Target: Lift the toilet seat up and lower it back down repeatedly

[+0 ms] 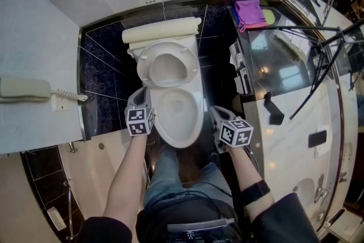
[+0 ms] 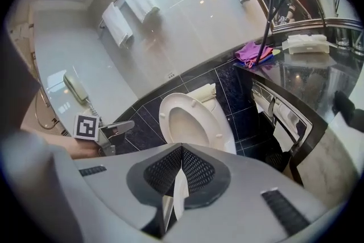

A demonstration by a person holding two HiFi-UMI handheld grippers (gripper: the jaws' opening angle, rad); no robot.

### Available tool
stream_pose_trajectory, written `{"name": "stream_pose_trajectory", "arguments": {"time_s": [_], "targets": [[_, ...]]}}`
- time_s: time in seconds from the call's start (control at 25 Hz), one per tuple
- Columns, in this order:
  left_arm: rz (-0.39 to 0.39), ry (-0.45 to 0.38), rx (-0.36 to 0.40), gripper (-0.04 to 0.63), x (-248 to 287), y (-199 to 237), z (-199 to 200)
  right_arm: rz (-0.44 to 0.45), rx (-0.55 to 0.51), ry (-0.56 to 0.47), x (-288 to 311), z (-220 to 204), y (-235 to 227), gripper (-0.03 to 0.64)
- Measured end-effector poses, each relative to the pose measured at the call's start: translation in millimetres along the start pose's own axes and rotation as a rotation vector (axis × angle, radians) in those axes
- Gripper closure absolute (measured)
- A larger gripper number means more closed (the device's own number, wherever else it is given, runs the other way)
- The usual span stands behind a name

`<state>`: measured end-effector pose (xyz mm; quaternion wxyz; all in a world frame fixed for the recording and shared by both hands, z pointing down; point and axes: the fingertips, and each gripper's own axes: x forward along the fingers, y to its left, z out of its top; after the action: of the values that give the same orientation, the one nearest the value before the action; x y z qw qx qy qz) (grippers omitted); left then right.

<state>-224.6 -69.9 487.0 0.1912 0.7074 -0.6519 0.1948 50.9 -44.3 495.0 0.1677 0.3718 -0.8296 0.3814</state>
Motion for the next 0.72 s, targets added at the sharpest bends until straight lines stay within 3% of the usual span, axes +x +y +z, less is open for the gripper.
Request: {"name": "stream_pose_trajectory", "arguments": {"time_s": [0.4, 0.72], "targets": [[0.046, -0.051, 0.013, 0.595, -131.5, -27.7, 20.1, 0.061, -0.157, -0.031, -44.1, 31.1, 23.4, 0.6], [0.083, -0.078, -0.043, 0.595, -198.7, -36.5, 14.9, 0.02, -0.3, -0.007, -77.2, 32.6, 15.8, 0.6]]}}
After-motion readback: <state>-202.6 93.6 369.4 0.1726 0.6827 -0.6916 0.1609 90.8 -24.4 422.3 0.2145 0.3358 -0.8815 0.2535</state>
